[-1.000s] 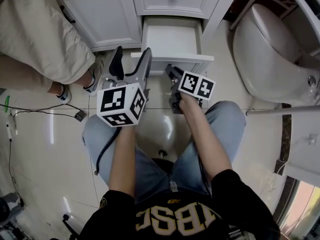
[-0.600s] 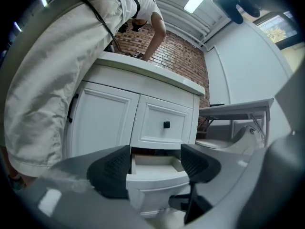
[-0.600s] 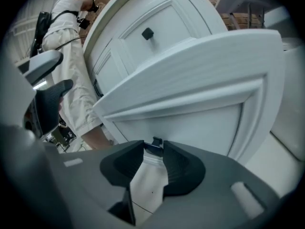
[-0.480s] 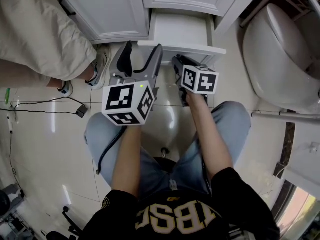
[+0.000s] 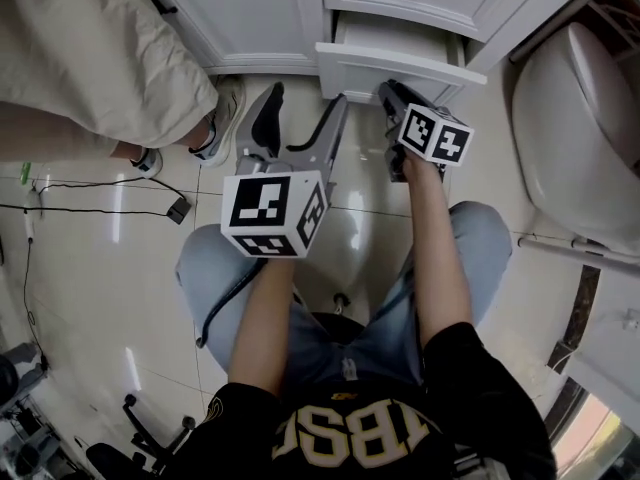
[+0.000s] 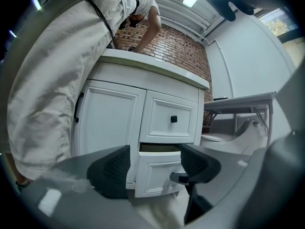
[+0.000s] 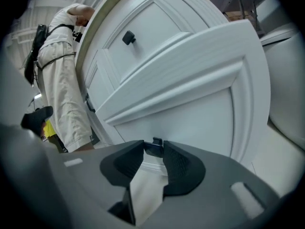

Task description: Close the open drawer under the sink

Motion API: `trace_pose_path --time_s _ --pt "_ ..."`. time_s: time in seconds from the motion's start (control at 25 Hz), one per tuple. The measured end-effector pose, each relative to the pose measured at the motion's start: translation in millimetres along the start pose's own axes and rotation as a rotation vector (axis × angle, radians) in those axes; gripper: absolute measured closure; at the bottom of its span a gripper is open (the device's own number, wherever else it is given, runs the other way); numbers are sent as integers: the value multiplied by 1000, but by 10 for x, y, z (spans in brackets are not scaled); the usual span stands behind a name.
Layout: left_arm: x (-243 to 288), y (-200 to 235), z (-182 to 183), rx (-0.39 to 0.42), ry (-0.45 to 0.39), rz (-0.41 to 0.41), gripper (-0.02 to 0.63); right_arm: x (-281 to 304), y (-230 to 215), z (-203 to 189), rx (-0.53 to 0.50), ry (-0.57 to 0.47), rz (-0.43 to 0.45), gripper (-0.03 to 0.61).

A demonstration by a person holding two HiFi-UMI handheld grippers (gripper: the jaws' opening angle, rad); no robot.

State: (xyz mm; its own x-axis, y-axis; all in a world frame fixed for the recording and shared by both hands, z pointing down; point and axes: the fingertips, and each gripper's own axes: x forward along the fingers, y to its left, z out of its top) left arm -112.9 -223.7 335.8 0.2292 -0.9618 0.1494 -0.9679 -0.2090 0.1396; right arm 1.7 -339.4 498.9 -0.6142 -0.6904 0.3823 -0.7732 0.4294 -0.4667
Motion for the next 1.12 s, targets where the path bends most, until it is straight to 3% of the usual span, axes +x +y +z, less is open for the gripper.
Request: trace_pose_path --time_s 0.28,0.48,0.64,0.92,1.12 --pt "-22 236 -73 21 27 28 278 206 -87 186 -1 -77 -37 448" --pt "38 319 -127 23 44 26 279 336 -135 286 -55 -123 -53 449" --pt "132 432 -182 63 73 29 278 487 -221 372 -176 -122 -91 451" --pt "164 726 -124 48 71 61 278 617 -294 501 -225 -136 -112 449" --pt "237 608 -103 11 55 42 278 581 -296 345 -207 -88 -84 454"
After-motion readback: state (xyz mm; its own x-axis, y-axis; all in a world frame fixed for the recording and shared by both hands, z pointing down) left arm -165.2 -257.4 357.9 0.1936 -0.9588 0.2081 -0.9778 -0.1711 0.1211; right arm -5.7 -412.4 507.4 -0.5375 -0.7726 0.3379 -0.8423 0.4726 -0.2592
